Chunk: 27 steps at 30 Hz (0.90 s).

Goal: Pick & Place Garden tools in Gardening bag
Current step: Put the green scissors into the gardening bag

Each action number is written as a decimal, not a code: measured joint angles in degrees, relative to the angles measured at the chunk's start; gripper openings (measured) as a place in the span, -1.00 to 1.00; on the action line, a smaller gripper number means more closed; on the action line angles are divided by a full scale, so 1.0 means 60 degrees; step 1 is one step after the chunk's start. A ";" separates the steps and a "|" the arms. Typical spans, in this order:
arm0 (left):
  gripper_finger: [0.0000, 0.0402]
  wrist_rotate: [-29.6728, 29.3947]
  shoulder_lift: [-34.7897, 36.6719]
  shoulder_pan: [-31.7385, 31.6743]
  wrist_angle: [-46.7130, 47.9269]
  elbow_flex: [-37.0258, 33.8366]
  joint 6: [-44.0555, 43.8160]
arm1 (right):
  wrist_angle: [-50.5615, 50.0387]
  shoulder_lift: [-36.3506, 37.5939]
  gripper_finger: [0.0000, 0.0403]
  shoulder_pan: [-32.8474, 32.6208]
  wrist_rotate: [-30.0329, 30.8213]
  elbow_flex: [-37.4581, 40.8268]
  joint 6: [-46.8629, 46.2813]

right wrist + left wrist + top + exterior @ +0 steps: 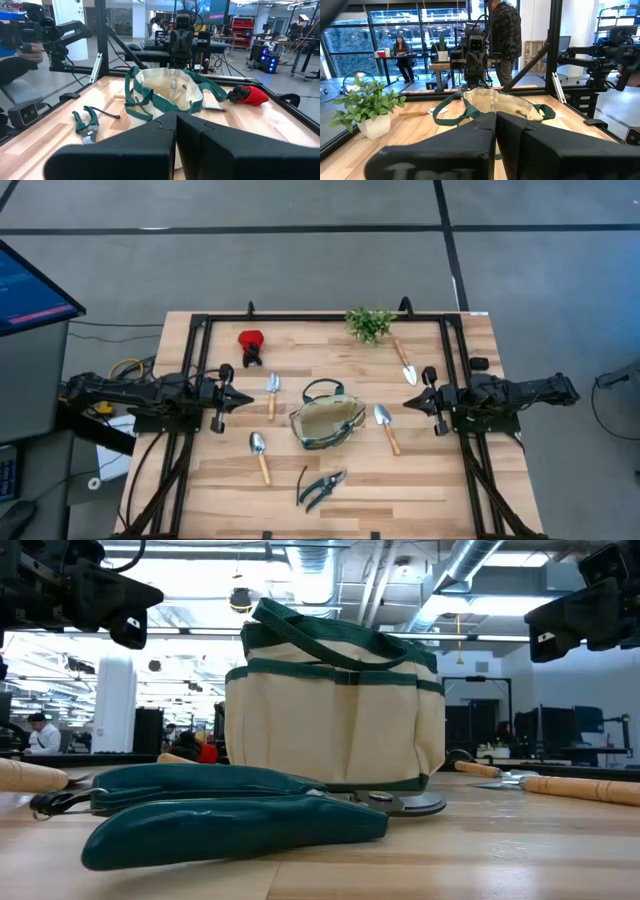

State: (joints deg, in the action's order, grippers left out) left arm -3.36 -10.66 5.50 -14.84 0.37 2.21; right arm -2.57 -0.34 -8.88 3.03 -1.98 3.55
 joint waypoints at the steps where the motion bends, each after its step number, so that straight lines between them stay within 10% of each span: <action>1: -0.99 0.0004 0.0000 0.0002 -0.0008 0.0002 -0.0086 | 0.0007 0.0000 -1.00 0.0000 0.0002 0.0000 -0.0004; 27: -0.99 -0.0018 -0.0002 0.0002 -0.0188 -0.0001 -0.1205 | 0.0219 0.0000 -1.00 0.0272 0.0032 -0.0015 -0.1260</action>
State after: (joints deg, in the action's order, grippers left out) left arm -3.46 -10.67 5.52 -15.97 0.36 -5.02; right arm -1.26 -0.34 -7.25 3.22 -2.07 -4.01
